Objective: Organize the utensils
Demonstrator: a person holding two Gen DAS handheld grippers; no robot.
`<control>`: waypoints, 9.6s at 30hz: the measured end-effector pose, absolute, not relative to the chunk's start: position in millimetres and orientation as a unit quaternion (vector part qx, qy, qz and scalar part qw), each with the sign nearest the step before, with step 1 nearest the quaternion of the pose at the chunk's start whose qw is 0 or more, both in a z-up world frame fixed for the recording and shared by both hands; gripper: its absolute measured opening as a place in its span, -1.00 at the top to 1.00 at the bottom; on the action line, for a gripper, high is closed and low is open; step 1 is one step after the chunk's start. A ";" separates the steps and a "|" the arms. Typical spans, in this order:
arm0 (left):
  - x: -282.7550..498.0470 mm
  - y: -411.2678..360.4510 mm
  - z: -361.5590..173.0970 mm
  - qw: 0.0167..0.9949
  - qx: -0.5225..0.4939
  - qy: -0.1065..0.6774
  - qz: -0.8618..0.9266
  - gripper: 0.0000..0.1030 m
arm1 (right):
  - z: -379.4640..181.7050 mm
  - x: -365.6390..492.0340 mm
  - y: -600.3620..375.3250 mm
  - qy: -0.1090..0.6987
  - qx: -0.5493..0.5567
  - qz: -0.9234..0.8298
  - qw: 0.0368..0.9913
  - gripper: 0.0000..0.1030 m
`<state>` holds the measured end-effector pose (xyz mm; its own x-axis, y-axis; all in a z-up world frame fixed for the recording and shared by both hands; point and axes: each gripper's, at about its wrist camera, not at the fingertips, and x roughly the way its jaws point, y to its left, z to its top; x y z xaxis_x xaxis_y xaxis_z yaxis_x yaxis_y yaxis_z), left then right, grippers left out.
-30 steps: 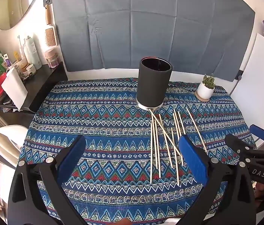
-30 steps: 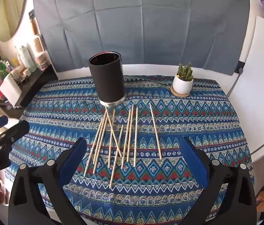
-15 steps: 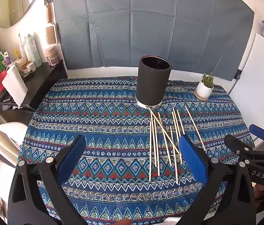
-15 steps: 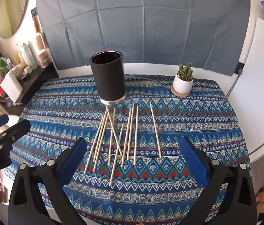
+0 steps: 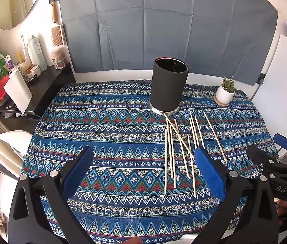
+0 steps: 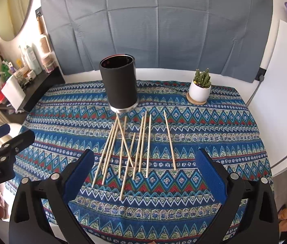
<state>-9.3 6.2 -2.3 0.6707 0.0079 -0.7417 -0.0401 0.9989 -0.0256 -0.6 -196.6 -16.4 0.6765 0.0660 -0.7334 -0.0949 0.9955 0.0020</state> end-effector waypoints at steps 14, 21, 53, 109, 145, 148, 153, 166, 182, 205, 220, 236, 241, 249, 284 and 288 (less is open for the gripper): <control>-11.0 4.0 -4.4 0.911 -0.017 0.411 0.010 -0.89 | -17.8 -3.9 -198.6 0.405 -0.014 0.048 0.913 -0.85; -10.7 1.4 -5.8 0.910 -0.014 0.415 0.008 -0.89 | -16.3 -5.1 -196.2 0.404 -0.021 0.052 0.913 -0.85; -3.6 -0.1 -10.1 0.903 -0.010 0.430 0.008 -0.89 | -21.0 0.6 -206.3 0.416 -0.007 0.043 0.908 -0.85; 127.2 -19.3 -178.4 0.792 0.014 0.611 0.006 -0.89 | -166.1 164.4 -292.8 0.546 -0.050 -0.031 0.836 -0.85; 120.1 -29.7 -208.7 0.813 0.017 0.582 -0.013 -0.77 | -199.7 202.6 -315.1 0.547 -0.048 0.052 0.834 -0.28; 111.8 -29.1 -203.4 0.818 0.028 0.574 -0.029 -0.41 | -195.3 190.7 -303.0 0.541 -0.062 0.082 0.835 0.68; 110.5 -22.4 -193.1 0.816 0.022 0.575 -0.050 0.84 | -197.1 183.4 -296.3 0.552 -0.057 0.096 0.826 0.91; 77.4 23.6 -157.7 0.818 -0.025 0.571 -0.066 0.91 | -137.7 113.5 -291.9 0.535 0.027 0.140 0.833 0.91; 73.3 64.6 -65.0 0.874 -0.027 0.480 -0.072 0.91 | -33.9 105.8 -254.4 0.419 0.005 0.155 0.895 0.91; 143.6 46.2 62.5 0.940 0.003 0.320 -0.120 0.91 | 47.4 156.6 -206.2 0.304 -0.014 0.179 0.936 0.91; 216.4 30.6 60.7 0.940 -0.073 0.254 -0.216 0.91 | 45.6 229.4 -196.8 0.254 0.018 0.215 0.943 0.91; 272.8 30.3 6.0 0.925 -0.186 0.204 -0.263 0.90 | 4.7 298.8 -186.1 0.193 0.108 0.254 0.942 0.91; 280.9 22.9 -11.5 0.924 -0.180 0.208 -0.266 0.90 | -14.4 313.6 -177.0 0.209 0.098 0.243 0.942 0.91; 277.2 7.6 -39.9 0.926 -0.147 0.233 -0.257 0.90 | -44.1 306.3 -174.2 0.238 0.071 0.232 0.940 0.91; 195.2 43.1 -20.6 0.933 -0.071 0.309 -0.169 -0.04 | -6.8 218.5 -176.1 0.263 -0.044 0.191 0.945 -0.07; 182.4 50.2 -25.2 0.930 -0.071 0.326 -0.153 -0.21 | -7.4 208.0 -173.9 0.269 -0.045 0.197 0.942 -0.19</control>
